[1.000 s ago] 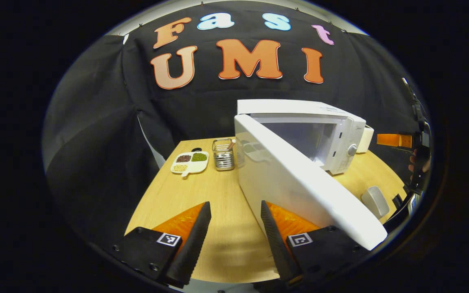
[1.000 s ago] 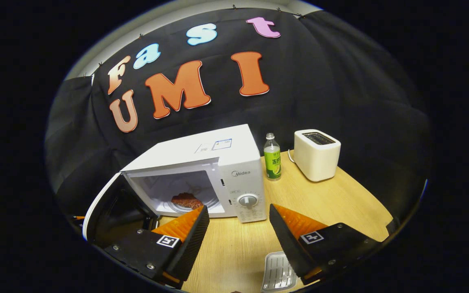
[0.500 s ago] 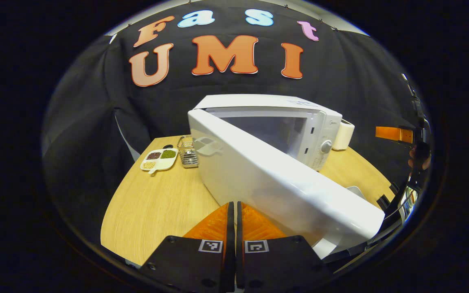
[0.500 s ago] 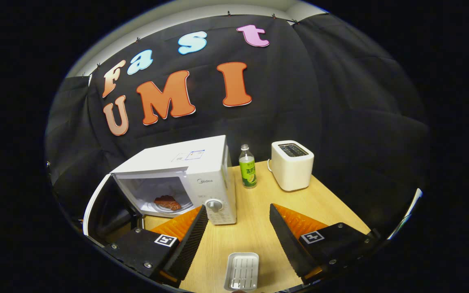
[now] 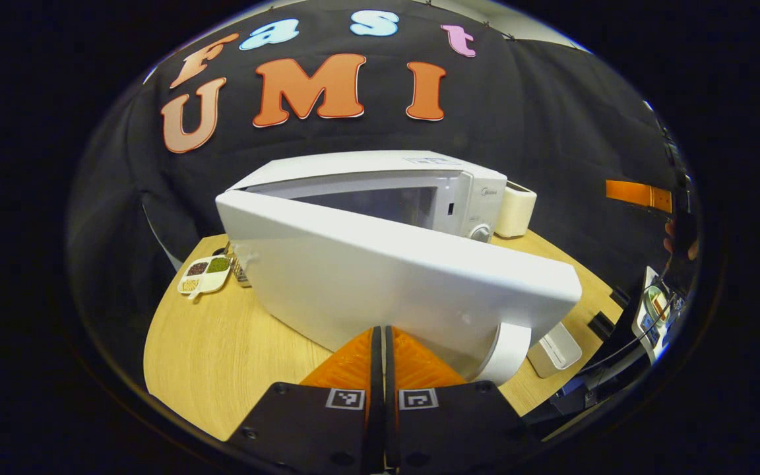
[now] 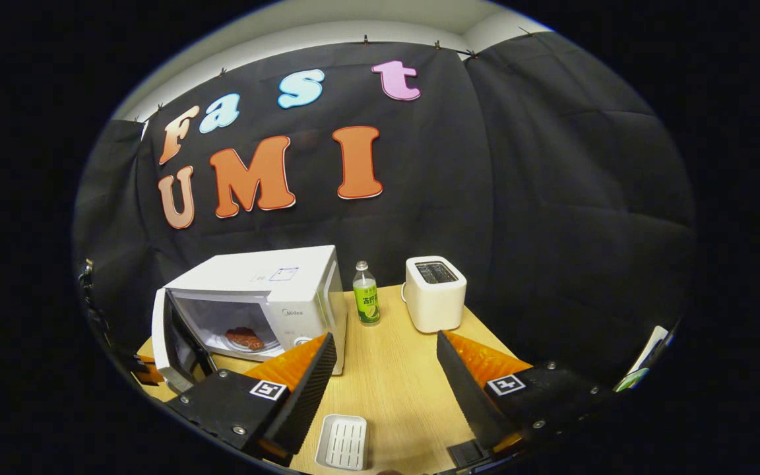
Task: Open the microwave oven with the left hand, put the food in, and close the microwave oven.
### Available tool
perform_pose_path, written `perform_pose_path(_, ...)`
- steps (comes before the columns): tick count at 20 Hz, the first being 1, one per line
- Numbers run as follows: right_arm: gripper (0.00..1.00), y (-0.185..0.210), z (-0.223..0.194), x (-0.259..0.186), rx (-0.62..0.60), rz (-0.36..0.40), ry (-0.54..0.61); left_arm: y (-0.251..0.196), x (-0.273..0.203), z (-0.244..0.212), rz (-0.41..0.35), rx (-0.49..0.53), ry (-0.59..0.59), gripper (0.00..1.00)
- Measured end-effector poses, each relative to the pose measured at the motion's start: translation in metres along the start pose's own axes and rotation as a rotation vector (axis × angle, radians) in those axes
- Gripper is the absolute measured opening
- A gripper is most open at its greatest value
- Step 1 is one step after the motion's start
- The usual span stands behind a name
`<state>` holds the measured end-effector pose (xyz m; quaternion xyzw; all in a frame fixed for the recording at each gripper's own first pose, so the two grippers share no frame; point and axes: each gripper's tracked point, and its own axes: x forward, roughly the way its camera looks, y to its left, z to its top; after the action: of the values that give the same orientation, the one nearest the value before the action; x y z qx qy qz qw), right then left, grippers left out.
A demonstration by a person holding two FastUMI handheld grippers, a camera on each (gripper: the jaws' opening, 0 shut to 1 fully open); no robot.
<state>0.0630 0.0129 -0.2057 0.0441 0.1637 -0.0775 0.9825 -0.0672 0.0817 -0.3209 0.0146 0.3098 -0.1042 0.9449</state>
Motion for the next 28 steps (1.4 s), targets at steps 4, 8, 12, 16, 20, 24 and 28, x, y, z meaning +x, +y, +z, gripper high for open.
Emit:
perform_pose_path(4, 0.95, 0.003, 0.001, -0.008, 0.035, 0.025, 0.006, -0.012, 0.024, 0.015, -0.009, 0.053, -0.018, 0.05)
perform_pose_path(8, 0.95, -0.002, 0.006, -0.012, 0.032, 0.025, -0.003, -0.021, 0.054, 0.030, -0.004, 0.077, -0.016, 0.03)
perform_pose_path(12, 0.95, -0.009, 0.012, -0.018, 0.006, 0.017, -0.014, -0.030, 0.083, 0.048, -0.002, 0.092, -0.033, 0.05)
perform_pose_path(16, 0.95, -0.010, 0.015, -0.017, 0.008, 0.024, -0.011, -0.028, 0.111, 0.067, 0.028, 0.084, -0.062, 0.06)
perform_pose_path(20, 0.95, -0.014, 0.016, -0.011, 0.012, 0.024, -0.005, -0.019, 0.133, 0.085, 0.083, 0.074, -0.093, 0.06)
perform_pose_path(24, 0.95, -0.018, 0.013, -0.006, 0.025, 0.022, 0.007, -0.027, 0.136, 0.081, 0.118, 0.074, -0.117, 0.05)
perform_pose_path(28, 0.95, -0.021, 0.015, 0.002, 0.026, 0.018, 0.007, -0.027, 0.137, 0.082, 0.163, 0.084, -0.139, 0.05)
